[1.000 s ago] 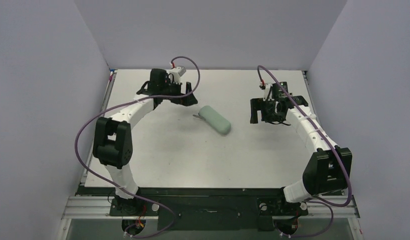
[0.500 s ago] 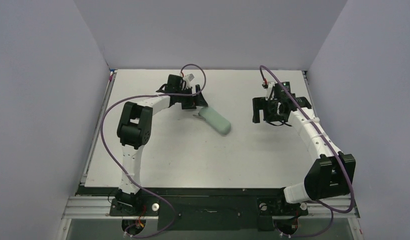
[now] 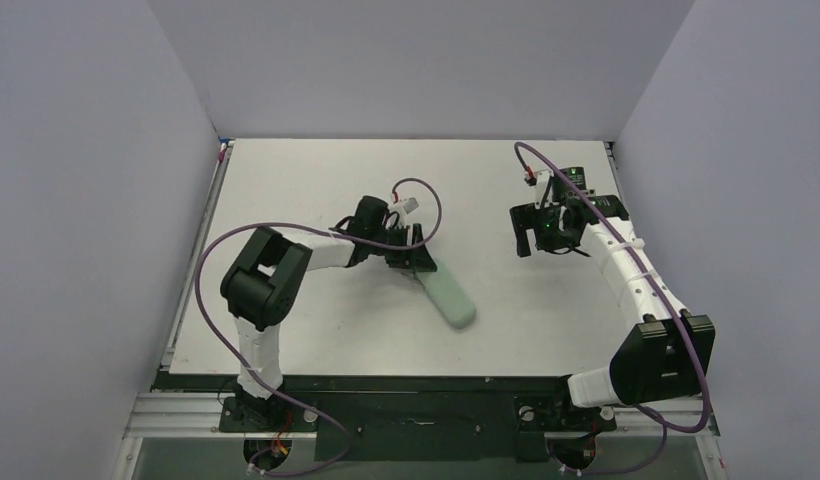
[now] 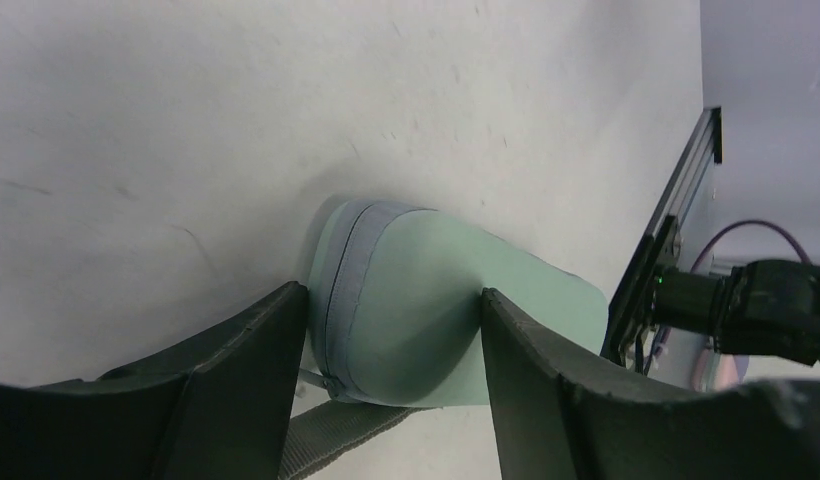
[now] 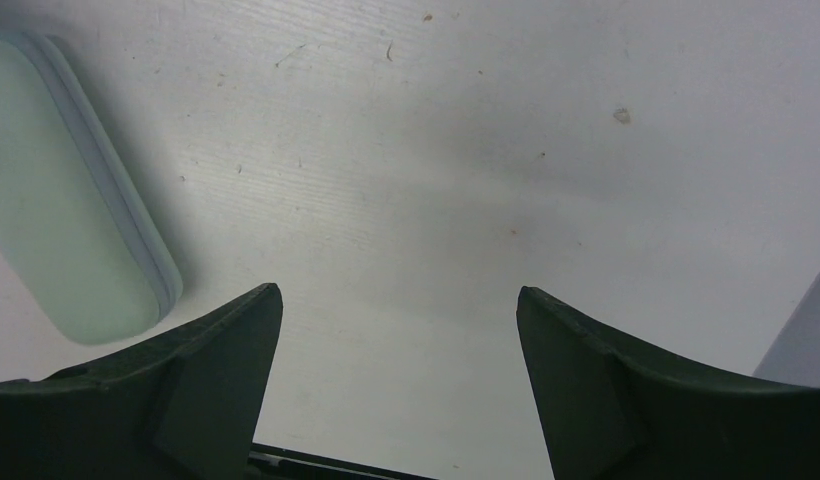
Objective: Open the umbrella
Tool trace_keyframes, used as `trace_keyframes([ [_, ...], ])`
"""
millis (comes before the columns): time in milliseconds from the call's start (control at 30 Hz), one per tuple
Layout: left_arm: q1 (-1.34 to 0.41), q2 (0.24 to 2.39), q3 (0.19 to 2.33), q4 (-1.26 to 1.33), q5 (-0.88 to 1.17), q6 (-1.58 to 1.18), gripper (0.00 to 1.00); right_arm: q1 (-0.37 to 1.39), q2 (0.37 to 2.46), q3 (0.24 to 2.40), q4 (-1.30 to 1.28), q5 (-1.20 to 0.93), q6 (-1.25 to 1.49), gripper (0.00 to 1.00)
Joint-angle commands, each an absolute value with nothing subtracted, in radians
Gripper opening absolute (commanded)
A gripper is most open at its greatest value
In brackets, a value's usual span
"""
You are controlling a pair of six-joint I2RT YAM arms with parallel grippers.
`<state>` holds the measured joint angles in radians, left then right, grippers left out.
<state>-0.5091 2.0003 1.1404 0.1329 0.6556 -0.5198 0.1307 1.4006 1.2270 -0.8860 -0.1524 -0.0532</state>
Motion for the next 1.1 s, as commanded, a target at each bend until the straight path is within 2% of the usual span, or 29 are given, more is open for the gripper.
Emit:
trace_keyframes([
  [0,-0.566,1.876,1.05,0.211,0.62,-0.505,0.54,0.139,1.398,1.254,-0.901,-0.157,-0.134,0.83],
  [133,-0.55,1.788,0.926,0.269,0.602,-0.585,0.65,0.208,1.378,1.241,-0.899,-0.14,-0.174,0.83],
  [233,-0.476,1.706,0.84,0.325,0.588,-0.642,0.79,0.303,1.333,1.178,-0.875,-0.113,-0.136,0.83],
  [400,-0.316,1.612,0.853,0.228,0.565,-0.643,0.99,0.597,1.259,1.049,-0.747,0.039,-0.082,0.83],
  [567,-0.227,1.535,0.832,0.159,0.511,-0.583,0.97,0.739,1.315,1.014,-0.687,0.07,-0.02,0.84],
  [700,-0.175,1.466,0.748,0.208,0.45,-0.6,0.97,0.8,1.382,1.017,-0.639,0.055,0.048,0.84],
  [1067,-0.163,1.263,0.548,0.35,0.246,-0.611,0.97,0.962,1.451,1.0,-0.594,0.05,0.251,0.88],
])
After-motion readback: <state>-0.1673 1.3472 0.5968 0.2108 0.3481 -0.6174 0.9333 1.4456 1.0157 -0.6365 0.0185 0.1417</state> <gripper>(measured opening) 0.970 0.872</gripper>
